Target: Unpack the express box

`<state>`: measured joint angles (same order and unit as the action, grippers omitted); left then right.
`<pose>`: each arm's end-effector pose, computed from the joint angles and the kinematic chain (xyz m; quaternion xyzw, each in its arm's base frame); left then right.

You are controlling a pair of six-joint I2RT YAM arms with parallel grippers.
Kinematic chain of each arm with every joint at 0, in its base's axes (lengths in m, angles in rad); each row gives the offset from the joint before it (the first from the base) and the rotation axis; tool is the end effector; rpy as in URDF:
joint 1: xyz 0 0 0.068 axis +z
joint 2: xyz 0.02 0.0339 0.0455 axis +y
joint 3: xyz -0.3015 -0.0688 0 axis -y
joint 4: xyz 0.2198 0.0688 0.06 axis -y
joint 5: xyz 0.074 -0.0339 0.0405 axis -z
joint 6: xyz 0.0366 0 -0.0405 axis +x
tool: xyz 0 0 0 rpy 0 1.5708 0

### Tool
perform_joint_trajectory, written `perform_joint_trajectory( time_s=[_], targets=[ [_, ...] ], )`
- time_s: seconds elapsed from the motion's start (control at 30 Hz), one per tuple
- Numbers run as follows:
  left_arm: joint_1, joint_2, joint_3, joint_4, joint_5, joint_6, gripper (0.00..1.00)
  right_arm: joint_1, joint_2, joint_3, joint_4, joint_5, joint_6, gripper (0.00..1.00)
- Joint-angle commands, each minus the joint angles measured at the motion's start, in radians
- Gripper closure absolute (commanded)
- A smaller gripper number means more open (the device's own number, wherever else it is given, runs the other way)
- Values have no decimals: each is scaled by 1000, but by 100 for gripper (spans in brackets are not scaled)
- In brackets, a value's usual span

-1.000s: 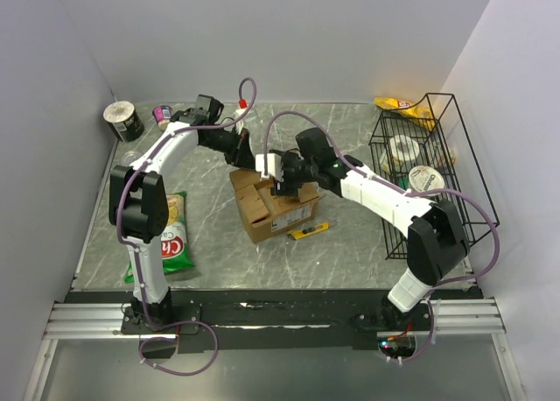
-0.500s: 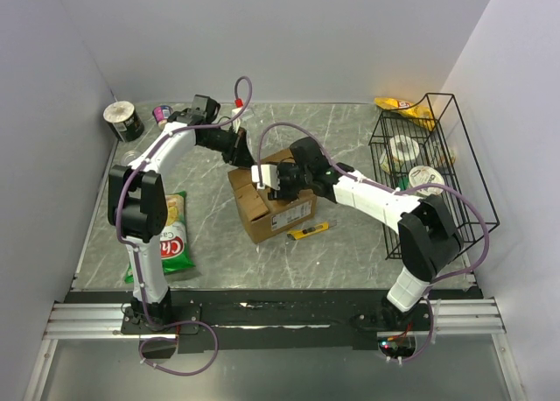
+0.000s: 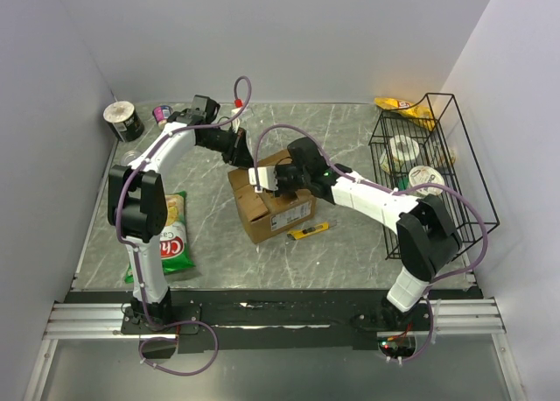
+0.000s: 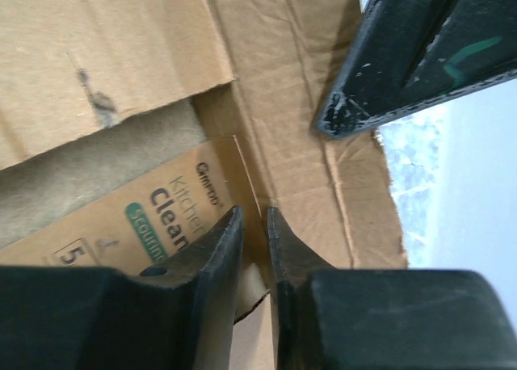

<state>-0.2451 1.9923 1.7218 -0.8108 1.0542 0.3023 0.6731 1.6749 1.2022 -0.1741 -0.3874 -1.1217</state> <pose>0.3944 -0.1314 0.3064 0.3440 0.7744 -0.4818 0.2233 0.2732 0.2355 0.3017 -0.7402 0.4808 0.0707 0.4648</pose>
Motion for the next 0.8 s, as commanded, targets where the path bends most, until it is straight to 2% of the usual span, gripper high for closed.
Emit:
perform_joint_trajectory(
  time_s=[0.0,0.2,0.23,0.3,0.77],
  targets=[
    [1,-52,5,18,78,24,99,20,48,3,-19,35,-61,78],
    [-3,-53,2,7,86,35,99,20,55,-10,-25,64,-128,78],
    [-3,-53,2,9,86,34,99,22,57,-9,-53,62,-136,88],
    [-5,-53,1,10,81,34,99,22,49,-7,-76,48,-138,100],
    [-16,-33,15,12,47,40,99,23,-150,3,-222,-38,-24,100]
  ],
)
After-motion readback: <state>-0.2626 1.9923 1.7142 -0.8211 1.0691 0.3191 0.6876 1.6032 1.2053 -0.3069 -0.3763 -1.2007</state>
